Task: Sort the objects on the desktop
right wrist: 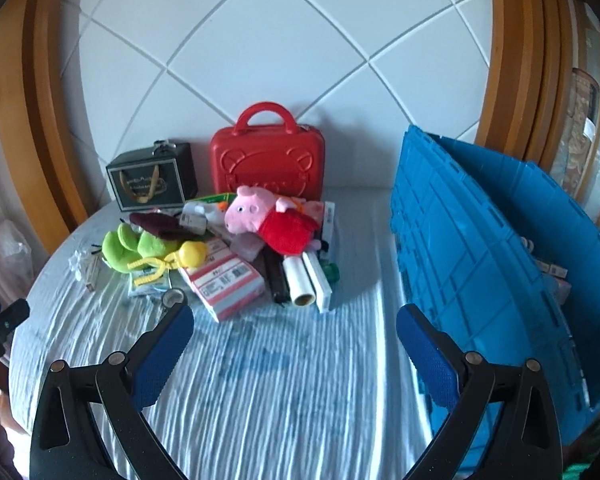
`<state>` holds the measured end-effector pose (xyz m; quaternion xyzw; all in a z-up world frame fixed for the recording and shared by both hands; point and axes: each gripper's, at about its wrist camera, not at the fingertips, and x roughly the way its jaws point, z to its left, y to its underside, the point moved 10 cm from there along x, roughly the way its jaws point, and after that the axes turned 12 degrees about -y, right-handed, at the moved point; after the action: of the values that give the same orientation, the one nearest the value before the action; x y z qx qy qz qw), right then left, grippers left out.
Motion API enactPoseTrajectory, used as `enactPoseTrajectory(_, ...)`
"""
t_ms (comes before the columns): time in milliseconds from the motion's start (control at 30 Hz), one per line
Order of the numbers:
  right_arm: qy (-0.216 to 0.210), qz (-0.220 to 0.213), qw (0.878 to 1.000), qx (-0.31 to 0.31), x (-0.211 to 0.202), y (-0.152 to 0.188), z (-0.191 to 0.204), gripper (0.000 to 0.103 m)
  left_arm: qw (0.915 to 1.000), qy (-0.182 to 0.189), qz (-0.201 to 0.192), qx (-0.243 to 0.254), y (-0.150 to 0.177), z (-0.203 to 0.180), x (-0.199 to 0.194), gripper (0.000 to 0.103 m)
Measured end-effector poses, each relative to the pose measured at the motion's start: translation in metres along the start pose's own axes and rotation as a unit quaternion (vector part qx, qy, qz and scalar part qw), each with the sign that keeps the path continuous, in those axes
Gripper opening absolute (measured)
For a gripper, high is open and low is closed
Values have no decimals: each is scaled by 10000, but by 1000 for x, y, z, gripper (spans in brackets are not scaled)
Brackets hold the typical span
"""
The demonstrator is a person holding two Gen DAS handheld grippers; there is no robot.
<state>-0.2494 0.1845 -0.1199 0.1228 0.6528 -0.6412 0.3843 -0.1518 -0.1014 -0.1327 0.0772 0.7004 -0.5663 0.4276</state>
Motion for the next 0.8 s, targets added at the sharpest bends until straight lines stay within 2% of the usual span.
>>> enactPoseTrajectory(167, -145, 361, 9991, 181, 48, 11, -14, 103, 9989, -322, 346, 8, 8, 11, 45, 90)
enactPoseTrajectory(333, -312, 706, 9965, 324, 104, 21, -39, 103, 9963, -512, 679, 97, 17, -3, 97, 90)
enactPoseTrajectory(467, -269, 961, 9941, 416, 147, 36, -54, 103, 9932, -569, 953, 339, 30, -22, 144, 90)
enactPoseTrajectory(567, -355, 1177, 9917, 376, 178, 48, -55, 99, 9902, -493, 1221, 461, 43, -38, 178, 90)
enactPoseTrajectory(667, -308, 1258, 9911, 320, 201, 55, -56, 94, 9889, -412, 1258, 681, 48, -57, 211, 90)
enactPoseTrajectory(800, -237, 1348, 9897, 430, 230, 67, -62, 93, 9873, -303, 1252, 929, 48, -84, 259, 90)
